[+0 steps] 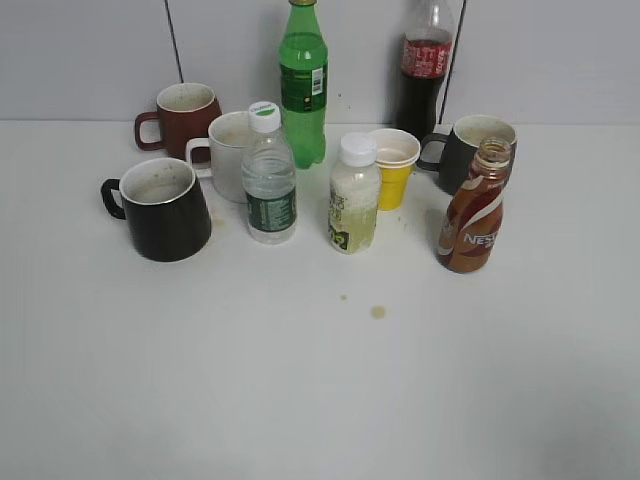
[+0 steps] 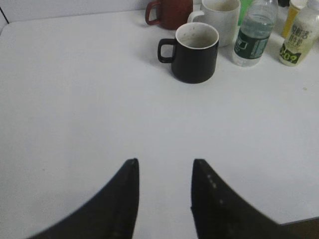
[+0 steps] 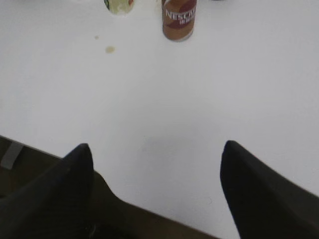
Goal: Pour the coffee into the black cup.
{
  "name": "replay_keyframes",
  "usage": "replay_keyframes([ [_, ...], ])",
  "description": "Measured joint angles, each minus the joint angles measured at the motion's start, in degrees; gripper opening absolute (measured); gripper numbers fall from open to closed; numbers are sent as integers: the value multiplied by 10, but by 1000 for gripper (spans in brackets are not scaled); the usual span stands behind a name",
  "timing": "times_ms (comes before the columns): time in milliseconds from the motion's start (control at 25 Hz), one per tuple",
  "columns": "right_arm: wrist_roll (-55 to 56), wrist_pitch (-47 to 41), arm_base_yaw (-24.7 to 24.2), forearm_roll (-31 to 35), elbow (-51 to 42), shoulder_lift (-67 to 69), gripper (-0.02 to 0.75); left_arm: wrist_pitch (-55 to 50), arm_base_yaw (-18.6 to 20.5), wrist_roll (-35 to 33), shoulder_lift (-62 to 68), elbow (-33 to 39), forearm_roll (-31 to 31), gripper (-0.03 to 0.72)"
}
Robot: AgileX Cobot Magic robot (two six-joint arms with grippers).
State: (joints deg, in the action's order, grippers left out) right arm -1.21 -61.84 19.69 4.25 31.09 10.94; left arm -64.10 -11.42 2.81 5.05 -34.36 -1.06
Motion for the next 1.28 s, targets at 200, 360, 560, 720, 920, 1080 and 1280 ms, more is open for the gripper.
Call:
replay_keyframes([
  [200,0,4,0,-1,-8,-76,593,24,0,0,-2,30,1,274],
  [360,-2,14,0,-1,-21,-82,593,34,0,0,-2,37,1,265],
  [560,-2,19,0,-1,-21,-82,593,36,0,0,-2,37,1,259],
  [720,-3,22,0,-1,-21,-82,592,36,0,0,-2,37,1,246],
  [920,-3,22,0,-1,-21,-82,592,36,0,0,-2,37,1,241],
  [1080,-3,22,0,-1,-21,-82,592,36,0,0,-2,37,1,241],
  [1280,-2,22,-13,0,-21,-82,592,36,4,0,-2,37,1,241],
])
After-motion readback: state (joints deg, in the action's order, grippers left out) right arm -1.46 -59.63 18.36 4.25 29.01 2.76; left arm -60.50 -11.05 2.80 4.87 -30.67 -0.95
